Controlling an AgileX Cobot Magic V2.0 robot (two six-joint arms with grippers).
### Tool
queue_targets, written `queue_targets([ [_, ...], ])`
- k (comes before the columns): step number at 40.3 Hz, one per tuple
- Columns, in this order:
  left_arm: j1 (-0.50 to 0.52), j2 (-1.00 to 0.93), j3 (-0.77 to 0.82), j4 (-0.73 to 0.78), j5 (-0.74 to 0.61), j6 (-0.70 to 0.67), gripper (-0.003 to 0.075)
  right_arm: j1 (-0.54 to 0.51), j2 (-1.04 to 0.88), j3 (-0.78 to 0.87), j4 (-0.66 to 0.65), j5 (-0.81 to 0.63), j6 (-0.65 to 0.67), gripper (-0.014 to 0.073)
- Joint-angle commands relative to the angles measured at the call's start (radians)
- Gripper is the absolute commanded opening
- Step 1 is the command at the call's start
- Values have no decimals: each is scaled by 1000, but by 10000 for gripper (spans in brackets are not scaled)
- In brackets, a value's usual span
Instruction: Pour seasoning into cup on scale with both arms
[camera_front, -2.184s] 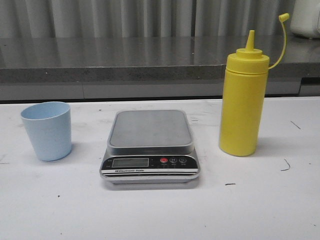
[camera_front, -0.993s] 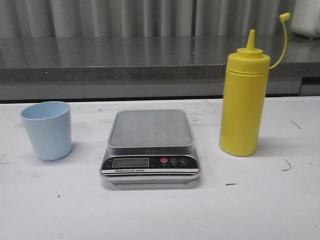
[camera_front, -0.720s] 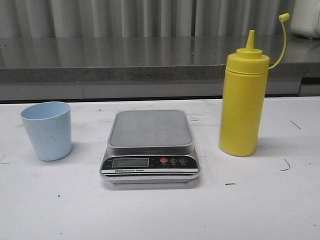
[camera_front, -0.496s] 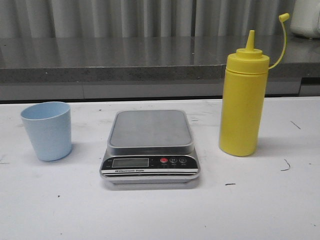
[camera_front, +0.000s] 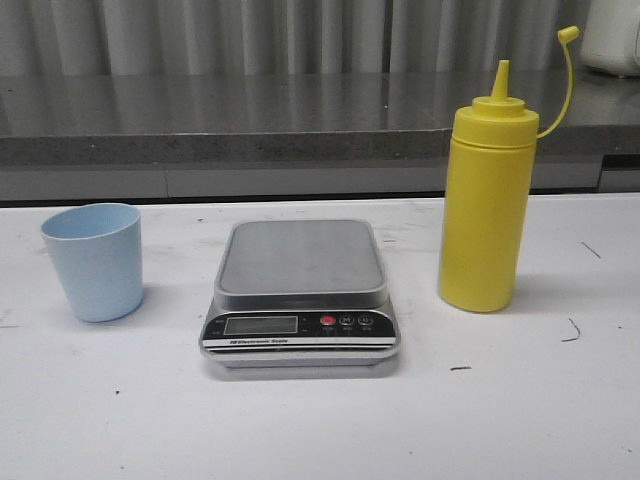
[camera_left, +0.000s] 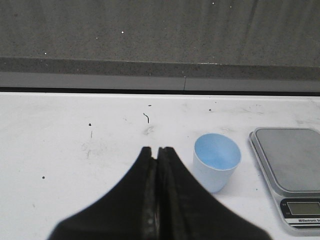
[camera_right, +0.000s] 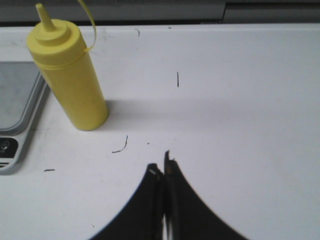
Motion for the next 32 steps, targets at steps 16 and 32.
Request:
queue_targets([
  [16,-6,17,44,-12,-56,-13,56,-5,119,-32,-23,-18,-72,234],
  [32,-8,20,25,-15,-50,-13,472,-5,119,-32,-23,-15,-72,489],
])
